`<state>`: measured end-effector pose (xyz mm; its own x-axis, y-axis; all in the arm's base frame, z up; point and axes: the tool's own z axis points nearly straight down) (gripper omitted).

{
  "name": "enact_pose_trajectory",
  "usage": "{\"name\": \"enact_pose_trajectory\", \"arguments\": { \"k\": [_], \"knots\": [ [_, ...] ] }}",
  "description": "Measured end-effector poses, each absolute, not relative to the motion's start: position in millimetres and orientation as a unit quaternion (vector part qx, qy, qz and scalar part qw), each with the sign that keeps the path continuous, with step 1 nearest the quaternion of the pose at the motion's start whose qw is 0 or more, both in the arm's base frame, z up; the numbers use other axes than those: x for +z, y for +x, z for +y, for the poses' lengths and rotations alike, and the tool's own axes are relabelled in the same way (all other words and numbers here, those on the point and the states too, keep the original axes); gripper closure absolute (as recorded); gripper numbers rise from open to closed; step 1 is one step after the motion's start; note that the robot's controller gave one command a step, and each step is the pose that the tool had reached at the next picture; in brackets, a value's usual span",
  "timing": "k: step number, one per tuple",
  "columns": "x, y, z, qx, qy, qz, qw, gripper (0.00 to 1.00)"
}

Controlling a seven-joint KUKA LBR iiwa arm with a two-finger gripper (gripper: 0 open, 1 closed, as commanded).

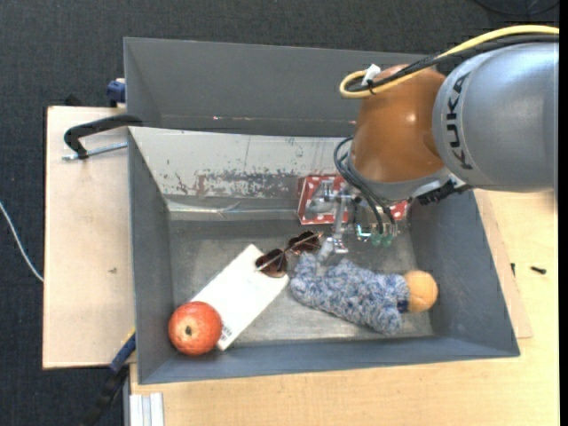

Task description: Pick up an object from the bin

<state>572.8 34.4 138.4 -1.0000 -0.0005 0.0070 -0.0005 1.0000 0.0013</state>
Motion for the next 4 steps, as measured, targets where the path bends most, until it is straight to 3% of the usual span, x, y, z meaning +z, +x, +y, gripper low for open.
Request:
{"name": "enact_pose_trajectory", "arguments": {
  "k": [1,2,3,4],
  "knots": [
    [142.1,574.1,34.2,-0.001,0.000,-1.000,0.000,0.00],
    [76.9,581.1,50.1,-0.001,0.204,-0.979,-0.005,1.00],
    [76.9,581.1,50.1,-0.001,0.204,-0.979,-0.005,1.00],
    [100.0,576.4,54.3,0.000,0.238,-0.971,-0.002,1.00]
  ]
}}
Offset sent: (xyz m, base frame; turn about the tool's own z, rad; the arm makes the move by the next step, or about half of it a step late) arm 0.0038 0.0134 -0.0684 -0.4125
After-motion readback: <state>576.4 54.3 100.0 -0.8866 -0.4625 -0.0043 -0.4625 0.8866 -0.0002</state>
